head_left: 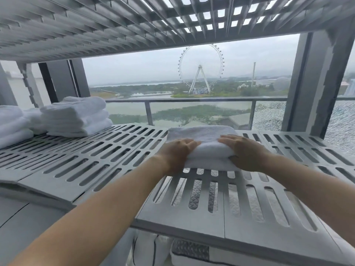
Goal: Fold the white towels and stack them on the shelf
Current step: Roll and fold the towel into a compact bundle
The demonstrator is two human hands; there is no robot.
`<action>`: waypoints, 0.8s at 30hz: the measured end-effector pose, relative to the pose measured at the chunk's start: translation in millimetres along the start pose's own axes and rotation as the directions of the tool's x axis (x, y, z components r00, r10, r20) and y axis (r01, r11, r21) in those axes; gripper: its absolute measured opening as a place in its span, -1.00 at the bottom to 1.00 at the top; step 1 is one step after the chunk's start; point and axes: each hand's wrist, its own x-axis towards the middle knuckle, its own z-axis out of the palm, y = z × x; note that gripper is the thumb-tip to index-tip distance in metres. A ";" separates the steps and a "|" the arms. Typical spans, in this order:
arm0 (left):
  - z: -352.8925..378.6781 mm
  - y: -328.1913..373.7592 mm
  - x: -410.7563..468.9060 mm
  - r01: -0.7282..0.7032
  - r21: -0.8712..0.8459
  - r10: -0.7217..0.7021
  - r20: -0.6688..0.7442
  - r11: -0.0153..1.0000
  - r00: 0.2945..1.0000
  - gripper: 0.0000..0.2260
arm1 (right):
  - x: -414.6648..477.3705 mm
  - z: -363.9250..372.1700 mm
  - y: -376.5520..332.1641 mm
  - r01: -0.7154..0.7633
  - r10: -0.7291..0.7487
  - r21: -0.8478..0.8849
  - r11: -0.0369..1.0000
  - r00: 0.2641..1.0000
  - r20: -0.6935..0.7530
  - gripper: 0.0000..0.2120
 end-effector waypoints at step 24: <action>-4.1 -1.8 70.1 0.277 -0.584 -0.110 0.305 0.763 0.946 -0.61 | 78.2 2.1 8.1 -0.256 0.207 0.195 0.947 0.948 0.242 -0.69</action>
